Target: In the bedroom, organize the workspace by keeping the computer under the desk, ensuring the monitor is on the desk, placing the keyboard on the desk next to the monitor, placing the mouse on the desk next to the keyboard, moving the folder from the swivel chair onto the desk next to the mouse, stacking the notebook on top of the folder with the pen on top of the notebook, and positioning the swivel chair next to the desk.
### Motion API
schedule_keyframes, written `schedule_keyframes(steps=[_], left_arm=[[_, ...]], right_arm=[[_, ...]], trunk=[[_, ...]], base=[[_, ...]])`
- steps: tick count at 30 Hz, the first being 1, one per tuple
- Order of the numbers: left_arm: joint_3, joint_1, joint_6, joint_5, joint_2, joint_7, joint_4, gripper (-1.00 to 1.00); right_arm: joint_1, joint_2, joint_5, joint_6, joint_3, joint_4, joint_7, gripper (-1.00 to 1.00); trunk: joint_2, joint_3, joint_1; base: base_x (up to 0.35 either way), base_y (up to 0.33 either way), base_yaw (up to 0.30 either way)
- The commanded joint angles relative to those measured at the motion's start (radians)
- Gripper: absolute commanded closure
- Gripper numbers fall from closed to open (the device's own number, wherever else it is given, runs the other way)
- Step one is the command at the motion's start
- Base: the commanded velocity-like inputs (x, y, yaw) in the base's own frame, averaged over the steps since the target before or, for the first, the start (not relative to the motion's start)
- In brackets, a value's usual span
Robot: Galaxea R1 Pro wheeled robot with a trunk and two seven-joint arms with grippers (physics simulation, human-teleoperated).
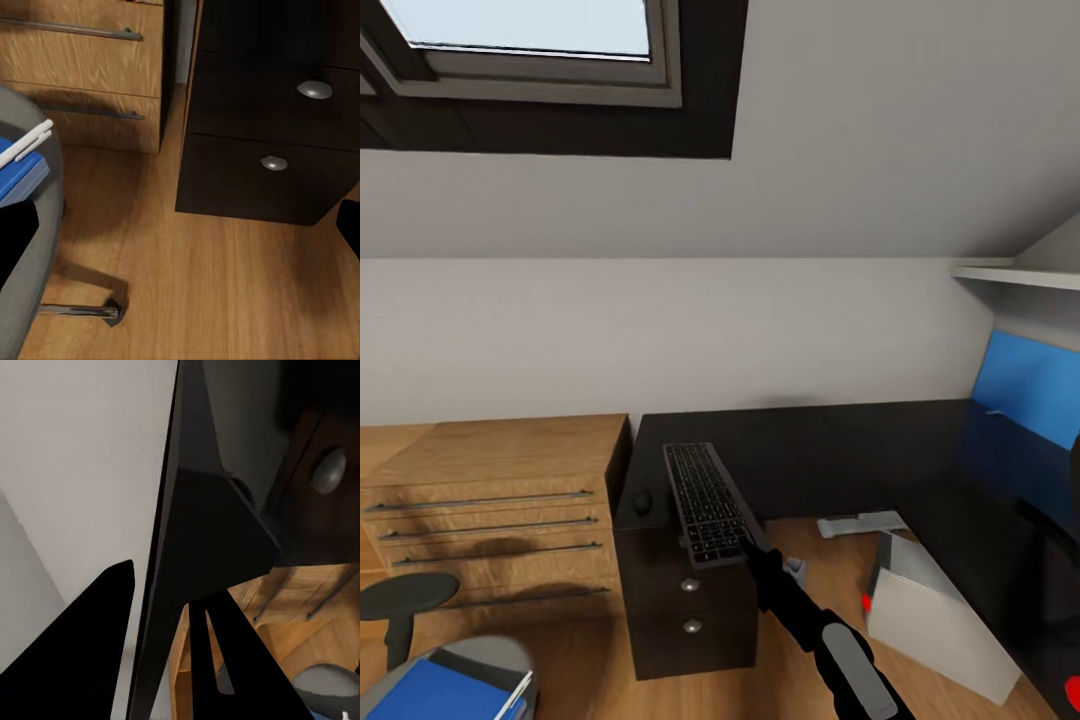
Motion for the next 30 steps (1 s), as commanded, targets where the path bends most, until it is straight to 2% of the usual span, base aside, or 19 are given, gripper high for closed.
schedule_keyframes(steps=[1,4,6,8,10,16,30], left_arm=[[0.0,0.0,-0.002,0.009,0.0,0.0,0.0,-1.0],[0.0,0.0,-0.002,0.009,0.0,0.0,0.0,-1.0],[0.0,0.0,-0.002,0.009,0.0,0.0,0.0,-1.0],[0.0,0.0,-0.001,0.009,0.0,0.0,-0.001,-1.0],[-0.001,0.0,-0.001,0.01,-0.001,-0.001,-0.004,-1.0],[-0.004,0.0,-0.001,0.011,-0.005,-0.001,-0.008,-1.0],[-0.012,0.0,0.001,0.009,-0.01,0.0,-0.006,-1.0]], right_arm=[[-0.001,-0.001,-0.01,0.005,-0.001,0.002,0.002,1.0],[-0.001,0.001,-0.008,-0.006,0.0,0.01,0.001,1.0],[-0.001,0.002,-0.007,-0.046,0.001,0.015,0.001,1.0],[-0.002,0.029,-0.007,-0.217,0.032,0.069,-0.002,1.0],[-0.003,0.038,-0.007,-0.258,0.057,0.097,-0.002,1.0],[-0.004,0.04,-0.006,-0.265,0.074,0.104,-0.003,1.0],[-0.004,0.036,-0.007,-0.263,0.077,0.102,-0.003,1.0]], trunk=[[-0.001,-0.001,0.001],[-0.001,-0.001,0.001],[-0.001,-0.001,0.001],[-0.001,-0.001,0.001],[-0.001,-0.001,0.001],[-0.001,-0.001,0.001],[-0.099,-0.045,0.054]], base=[[0.254,0.013,0.0],[0.292,0.004,0.0],[0.28,0.001,0.0],[0.072,0.0,0.0],[0.013,0.0,0.0],[0.002,0.0,0.0],[0.0,0.0,0.0]])
